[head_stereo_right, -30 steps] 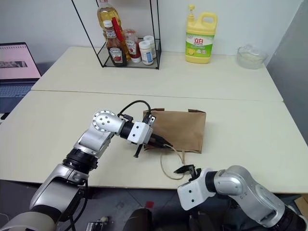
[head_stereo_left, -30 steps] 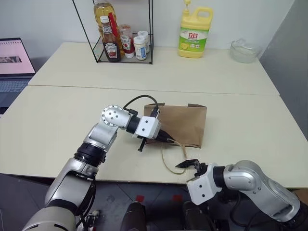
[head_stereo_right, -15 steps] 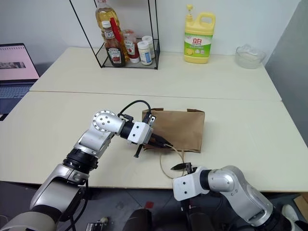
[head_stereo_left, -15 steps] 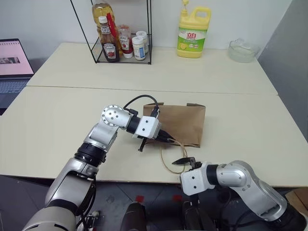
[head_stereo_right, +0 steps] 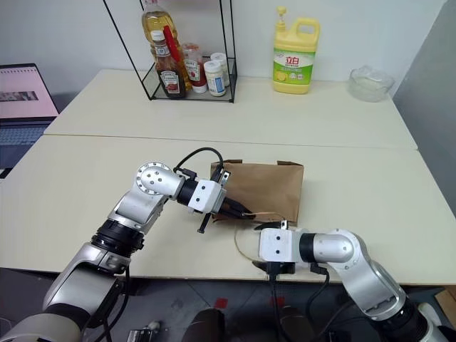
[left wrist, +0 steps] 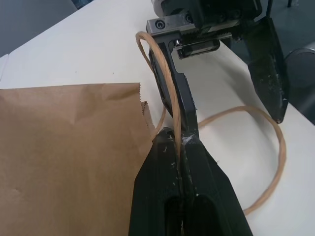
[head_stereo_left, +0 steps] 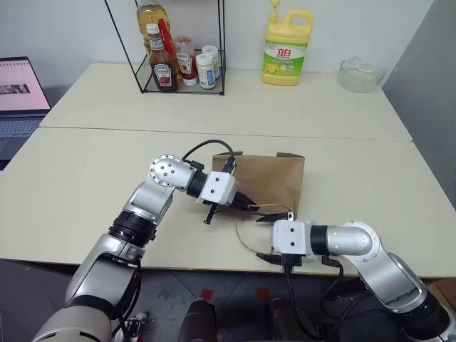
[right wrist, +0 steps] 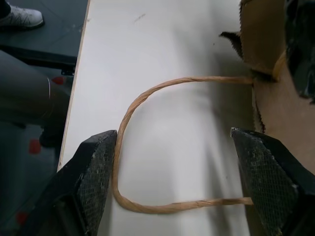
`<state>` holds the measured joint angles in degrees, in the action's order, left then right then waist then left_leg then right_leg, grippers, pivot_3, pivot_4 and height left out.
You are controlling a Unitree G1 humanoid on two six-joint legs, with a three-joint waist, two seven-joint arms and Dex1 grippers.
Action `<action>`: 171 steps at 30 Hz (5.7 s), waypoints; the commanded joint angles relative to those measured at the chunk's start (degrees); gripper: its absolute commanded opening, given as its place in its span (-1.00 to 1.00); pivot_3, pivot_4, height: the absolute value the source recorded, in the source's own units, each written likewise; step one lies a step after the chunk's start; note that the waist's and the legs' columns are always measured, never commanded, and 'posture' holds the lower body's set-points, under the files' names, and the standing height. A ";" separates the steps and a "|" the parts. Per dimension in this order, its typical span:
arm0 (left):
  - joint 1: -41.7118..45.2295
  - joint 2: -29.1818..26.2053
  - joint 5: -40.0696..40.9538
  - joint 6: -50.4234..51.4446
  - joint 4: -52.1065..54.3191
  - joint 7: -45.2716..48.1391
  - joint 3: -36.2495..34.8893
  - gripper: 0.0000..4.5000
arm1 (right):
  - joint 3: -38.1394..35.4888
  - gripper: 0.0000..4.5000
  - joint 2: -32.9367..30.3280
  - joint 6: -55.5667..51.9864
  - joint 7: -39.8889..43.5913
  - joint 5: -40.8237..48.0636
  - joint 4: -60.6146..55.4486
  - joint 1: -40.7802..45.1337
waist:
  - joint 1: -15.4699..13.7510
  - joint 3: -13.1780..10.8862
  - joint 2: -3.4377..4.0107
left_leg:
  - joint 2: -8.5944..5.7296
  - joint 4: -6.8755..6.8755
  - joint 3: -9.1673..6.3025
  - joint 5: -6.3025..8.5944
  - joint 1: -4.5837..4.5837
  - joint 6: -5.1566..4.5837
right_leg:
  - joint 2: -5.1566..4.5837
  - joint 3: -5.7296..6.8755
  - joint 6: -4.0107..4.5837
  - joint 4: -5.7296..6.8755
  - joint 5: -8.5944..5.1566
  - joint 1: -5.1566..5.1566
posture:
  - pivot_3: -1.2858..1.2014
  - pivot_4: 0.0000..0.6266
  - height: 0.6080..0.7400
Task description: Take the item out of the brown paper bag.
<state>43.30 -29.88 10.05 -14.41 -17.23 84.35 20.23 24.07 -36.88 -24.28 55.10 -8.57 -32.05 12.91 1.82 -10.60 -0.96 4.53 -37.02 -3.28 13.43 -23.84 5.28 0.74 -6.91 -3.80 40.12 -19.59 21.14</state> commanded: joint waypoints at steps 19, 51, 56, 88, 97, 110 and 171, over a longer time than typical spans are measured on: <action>-0.06 -0.52 0.54 0.57 2.77 -0.50 -1.67 -1.00 | 4.47 -0.62 1.00 -1.30 -2.68 -4.67 0.79 -1.53 | -0.01 0.00 0.00 | 0.01 0.00 0.00 0.00 0.00 0.00 | 0.01 0.00 0.00 0.00 0.00 0.00 | 0.03 -0.52 1.00; 20.32 7.67 3.96 25.11 -11.93 -16.08 -12.21 -1.00 | 8.63 -0.97 -2.33 -7.37 -0.37 -3.75 -1.99 -3.31 | -0.15 0.00 -0.01 | -0.02 0.01 -0.02 0.00 -0.04 0.00 | -0.01 0.02 -0.01 -0.07 0.00 -0.01 | 0.03 -0.52 1.00; 23.15 8.00 3.54 24.39 -15.08 -17.13 -12.75 -1.00 | 8.95 -0.97 -2.58 -7.40 -0.17 -3.61 -1.87 -2.91 | -0.10 -0.01 -0.02 | -0.03 0.02 -0.02 0.00 -0.04 0.00 | -0.01 0.01 -0.01 -0.09 0.00 0.01 | 0.03 -0.52 1.00; 20.14 8.07 8.83 29.02 -7.47 -7.96 -15.15 -1.00 | -10.22 0.89 -8.13 -17.33 4.09 10.20 -17.34 -0.33 | -0.09 -0.01 -0.01 | -0.02 0.03 -0.02 0.00 -0.05 0.01 | -0.01 0.02 -0.01 -0.09 0.00 -0.01 | 0.03 -0.52 1.00; 21.94 9.52 9.60 29.04 -11.17 -9.33 -16.35 -1.00 | -22.04 0.89 -2.74 -30.20 -0.85 25.60 -16.89 10.39 | -0.02 -0.01 -0.01 | -0.02 0.03 -0.03 0.00 -0.05 0.00 | -0.01 0.03 -0.01 -0.08 0.00 0.00 | 0.03 -0.52 1.00; 24.23 10.13 10.01 28.55 -14.79 -10.26 -18.14 -1.00 | -9.34 0.89 6.24 -33.48 -17.67 18.00 -1.77 22.23 | 0.06 -0.01 -0.01 | -0.02 0.05 -0.01 0.00 -0.21 0.01 | -0.01 0.01 0.00 -0.06 0.00 0.21 | 0.03 -0.52 1.00; 23.38 10.41 9.22 26.01 -14.44 -9.72 -17.72 -1.00 | 16.98 0.36 10.43 -3.13 -2.07 -25.33 44.06 36.46 | 0.34 -0.02 0.02 | -0.02 0.03 -0.02 -0.13 -0.05 0.22 | -0.04 0.06 0.00 0.08 0.00 0.12 | 0.03 -0.52 1.00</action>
<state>65.82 -19.20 18.92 12.72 -32.84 74.48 3.41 40.27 -25.95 -27.11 52.06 -32.97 7.71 51.74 2.16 -10.62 -0.93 4.51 -37.00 -3.30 13.31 -23.88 5.50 0.69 -6.85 -3.81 40.20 -19.59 21.25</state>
